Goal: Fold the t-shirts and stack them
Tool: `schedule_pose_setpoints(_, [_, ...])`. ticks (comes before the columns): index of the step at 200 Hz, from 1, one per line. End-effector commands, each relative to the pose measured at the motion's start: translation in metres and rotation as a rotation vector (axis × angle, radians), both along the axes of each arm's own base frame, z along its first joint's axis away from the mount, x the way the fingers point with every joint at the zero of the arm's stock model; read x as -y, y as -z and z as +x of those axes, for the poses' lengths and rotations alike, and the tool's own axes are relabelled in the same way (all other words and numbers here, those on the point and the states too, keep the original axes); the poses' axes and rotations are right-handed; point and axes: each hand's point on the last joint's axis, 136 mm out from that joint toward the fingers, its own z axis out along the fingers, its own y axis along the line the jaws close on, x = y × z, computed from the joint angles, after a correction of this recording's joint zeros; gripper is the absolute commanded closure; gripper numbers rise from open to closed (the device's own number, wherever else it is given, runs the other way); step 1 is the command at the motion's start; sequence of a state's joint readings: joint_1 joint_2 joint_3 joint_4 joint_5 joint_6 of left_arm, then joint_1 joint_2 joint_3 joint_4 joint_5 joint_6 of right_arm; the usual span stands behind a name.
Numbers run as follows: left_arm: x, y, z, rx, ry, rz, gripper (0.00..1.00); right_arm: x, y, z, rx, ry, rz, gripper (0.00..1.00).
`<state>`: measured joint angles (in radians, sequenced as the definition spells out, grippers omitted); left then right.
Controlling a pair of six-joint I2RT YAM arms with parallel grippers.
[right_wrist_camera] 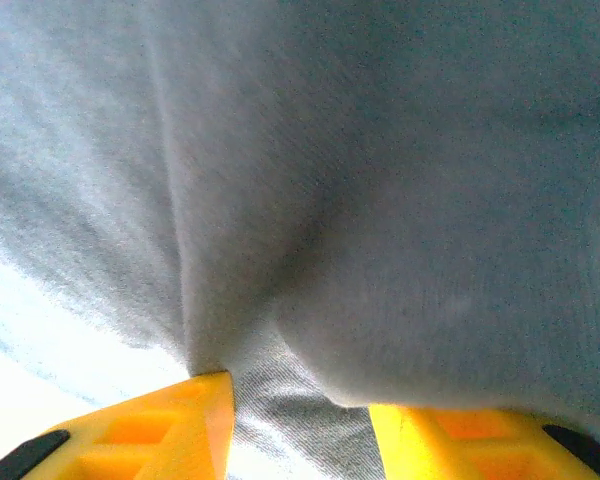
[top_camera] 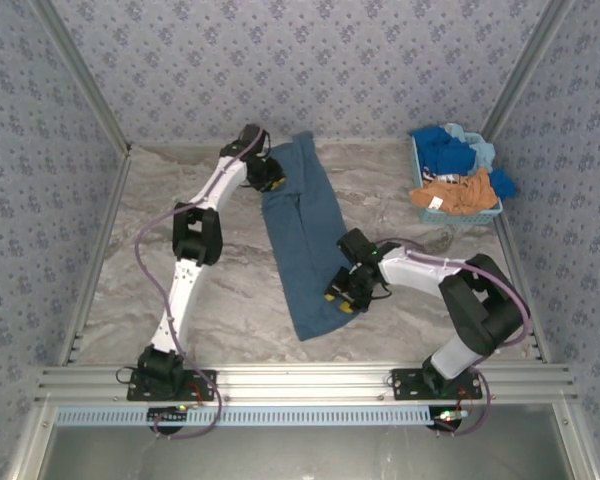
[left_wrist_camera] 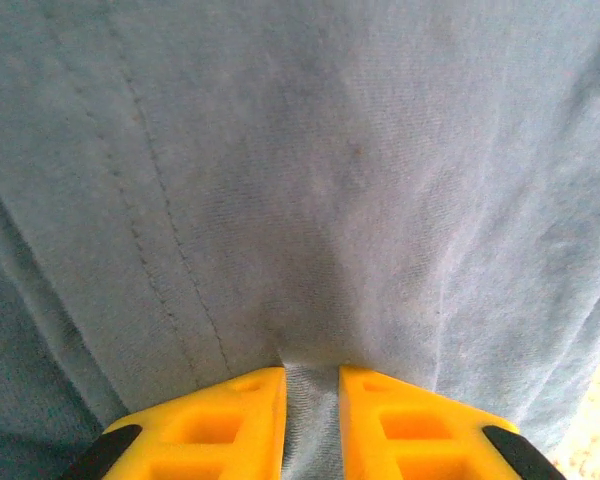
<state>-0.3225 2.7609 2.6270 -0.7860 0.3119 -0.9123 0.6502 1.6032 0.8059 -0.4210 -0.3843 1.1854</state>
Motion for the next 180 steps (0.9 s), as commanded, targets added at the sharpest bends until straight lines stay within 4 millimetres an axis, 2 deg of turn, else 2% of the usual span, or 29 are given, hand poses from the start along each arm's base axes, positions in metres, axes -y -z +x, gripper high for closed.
schedule_pose_setpoints(1, [0.003,0.011,-0.003,-0.04,0.015,-0.014,0.74,-0.014,0.025,-0.015,-0.117,0.06,0.005,0.55])
schedule_pose_setpoints(17, [-0.006,-0.013,0.0,0.012,0.025,0.036,0.67,-0.013,0.016,-0.014,-0.107,0.032,-0.026,0.55])
schedule_pose_setpoints(42, [-0.033,-0.077,-0.003,0.117,0.023,0.171,0.53,0.001,-0.007,-0.002,-0.022,0.006,-0.069,0.51])
schedule_pose_setpoints(61, [-0.05,-0.122,-0.02,0.16,0.021,0.258,0.47,0.013,-0.034,0.016,0.1,-0.052,-0.098,0.46])
schedule_pose_setpoints(77, [-0.051,-0.141,-0.046,0.147,0.044,0.265,0.47,0.03,-0.053,0.024,0.194,-0.113,-0.137,0.44])
schedule_pose_setpoints(89, [-0.043,-0.139,-0.075,0.094,0.076,0.211,0.48,0.045,-0.061,0.028,0.246,-0.15,-0.153,0.43])
schedule_pose_setpoints(101, [-0.036,-0.125,-0.114,0.01,0.094,0.134,0.49,0.064,-0.062,0.028,0.277,-0.178,-0.17,0.43])
schedule_pose_setpoints(128, [-0.013,-0.075,-0.229,-0.249,0.134,-0.097,0.52,0.097,-0.054,0.02,0.273,-0.221,-0.164,0.45])
schedule_pose_setpoints(154, [0.011,-0.051,-0.325,-0.401,0.185,-0.209,0.5,0.094,-0.04,0.006,0.238,-0.321,-0.089,0.45])
schedule_pose_setpoints(171, [0.03,-0.037,-0.373,-0.498,0.209,-0.244,0.48,0.089,-0.028,0.0,0.207,-0.337,-0.051,0.45])
schedule_pose_setpoints(180, [0.035,-0.03,-0.391,-0.536,0.212,-0.238,0.48,0.087,-0.023,-0.003,0.192,-0.329,-0.037,0.46])
